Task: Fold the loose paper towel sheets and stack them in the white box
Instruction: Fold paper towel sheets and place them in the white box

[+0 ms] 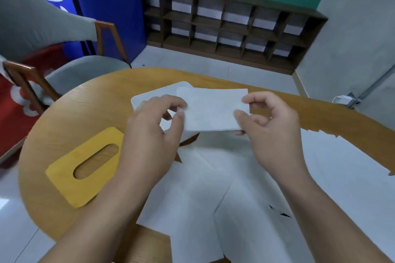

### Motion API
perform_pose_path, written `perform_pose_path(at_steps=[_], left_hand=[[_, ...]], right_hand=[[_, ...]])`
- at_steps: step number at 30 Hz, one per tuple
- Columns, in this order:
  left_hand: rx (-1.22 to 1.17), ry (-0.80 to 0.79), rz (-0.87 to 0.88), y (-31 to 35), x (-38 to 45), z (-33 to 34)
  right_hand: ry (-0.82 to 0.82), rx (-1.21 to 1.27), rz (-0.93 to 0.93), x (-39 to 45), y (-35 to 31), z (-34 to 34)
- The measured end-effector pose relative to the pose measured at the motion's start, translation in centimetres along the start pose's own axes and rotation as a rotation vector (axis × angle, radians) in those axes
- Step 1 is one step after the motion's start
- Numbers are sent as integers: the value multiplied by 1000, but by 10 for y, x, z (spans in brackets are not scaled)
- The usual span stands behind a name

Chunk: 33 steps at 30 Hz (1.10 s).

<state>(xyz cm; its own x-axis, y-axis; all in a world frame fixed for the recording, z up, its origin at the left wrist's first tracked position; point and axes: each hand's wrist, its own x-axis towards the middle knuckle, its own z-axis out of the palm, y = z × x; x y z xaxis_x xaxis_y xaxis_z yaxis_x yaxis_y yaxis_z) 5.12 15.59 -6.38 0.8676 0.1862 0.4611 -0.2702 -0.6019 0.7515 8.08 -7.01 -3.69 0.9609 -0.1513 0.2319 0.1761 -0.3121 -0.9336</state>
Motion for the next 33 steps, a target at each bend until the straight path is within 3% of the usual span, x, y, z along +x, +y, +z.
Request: perform_pose_path(at_steps=[6,10,13,19,33], left_hand=[[204,110,-88,-37,37,-19],[332,36,-104,-54,42,-19],[351,-50,-139,-61,46,-17],[371,-171,-200,-76,76,-28],[428,-311,-242,-66,81,-35]], right_hand=[[-203,-324,-260,72,-8,75],[-397,-646,-405,100,-4,100],[-548,-743,-403,107,2,103],[-510,-689,-361,96,12,104],[-646,-1011,-350,113,-4,136]])
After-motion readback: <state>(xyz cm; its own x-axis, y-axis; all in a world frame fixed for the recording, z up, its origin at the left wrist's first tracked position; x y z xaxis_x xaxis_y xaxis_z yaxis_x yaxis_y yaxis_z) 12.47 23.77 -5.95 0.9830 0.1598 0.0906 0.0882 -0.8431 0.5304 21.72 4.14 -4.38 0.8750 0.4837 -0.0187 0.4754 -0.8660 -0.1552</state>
